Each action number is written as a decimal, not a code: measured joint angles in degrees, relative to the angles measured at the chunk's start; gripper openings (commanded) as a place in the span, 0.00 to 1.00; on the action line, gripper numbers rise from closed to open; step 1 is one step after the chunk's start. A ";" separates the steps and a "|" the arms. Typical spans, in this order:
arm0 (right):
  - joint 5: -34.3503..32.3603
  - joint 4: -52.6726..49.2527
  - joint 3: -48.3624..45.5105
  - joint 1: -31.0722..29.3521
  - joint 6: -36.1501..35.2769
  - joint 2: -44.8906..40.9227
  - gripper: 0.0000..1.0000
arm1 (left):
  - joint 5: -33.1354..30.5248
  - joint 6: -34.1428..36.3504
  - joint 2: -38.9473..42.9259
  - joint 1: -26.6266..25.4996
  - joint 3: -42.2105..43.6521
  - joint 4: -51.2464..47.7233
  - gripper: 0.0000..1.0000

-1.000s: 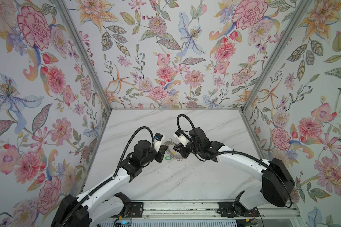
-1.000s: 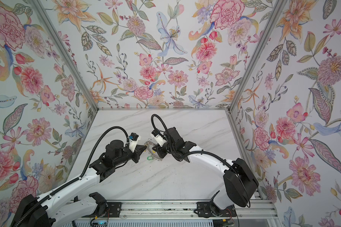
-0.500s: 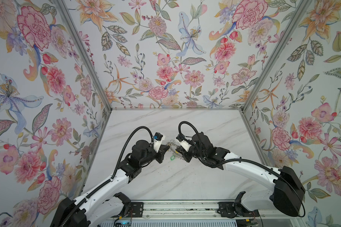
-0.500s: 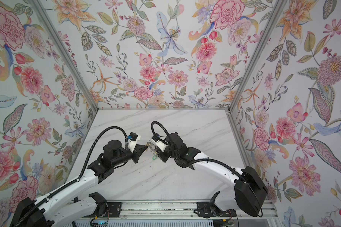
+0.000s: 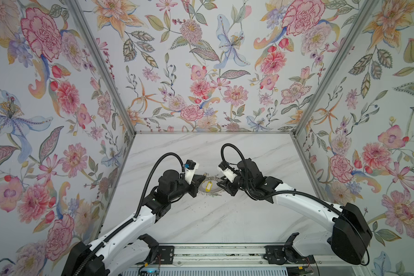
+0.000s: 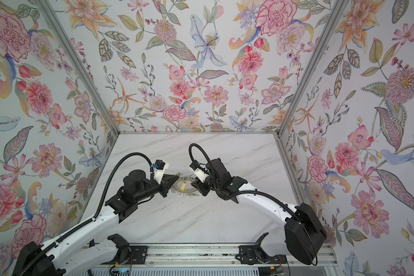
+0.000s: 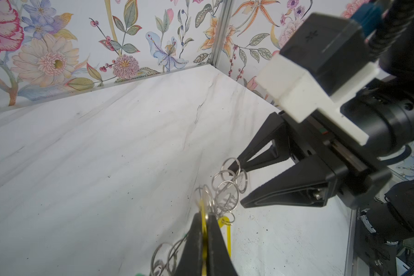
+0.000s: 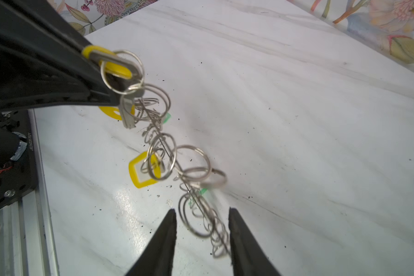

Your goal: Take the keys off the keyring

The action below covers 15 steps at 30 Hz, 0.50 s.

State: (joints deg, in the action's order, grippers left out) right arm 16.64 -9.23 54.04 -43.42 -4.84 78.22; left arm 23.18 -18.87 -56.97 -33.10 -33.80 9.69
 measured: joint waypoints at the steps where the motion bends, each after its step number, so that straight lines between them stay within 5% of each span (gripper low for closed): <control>1: 2.73 -1.16 0.76 1.07 0.46 0.07 0.40 | 0.02 0.00 0.00 0.00 0.00 -0.04 0.00; 15: 31.61 -4.79 13.18 8.31 2.32 8.37 0.41 | 5.46 2.29 -2.73 0.11 -2.12 -2.71 0.00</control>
State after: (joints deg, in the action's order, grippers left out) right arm 48.25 -14.02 67.22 -35.11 -2.52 86.59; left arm 28.64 -16.58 -59.70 -32.99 -35.92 6.98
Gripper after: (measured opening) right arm 0.419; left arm 0.070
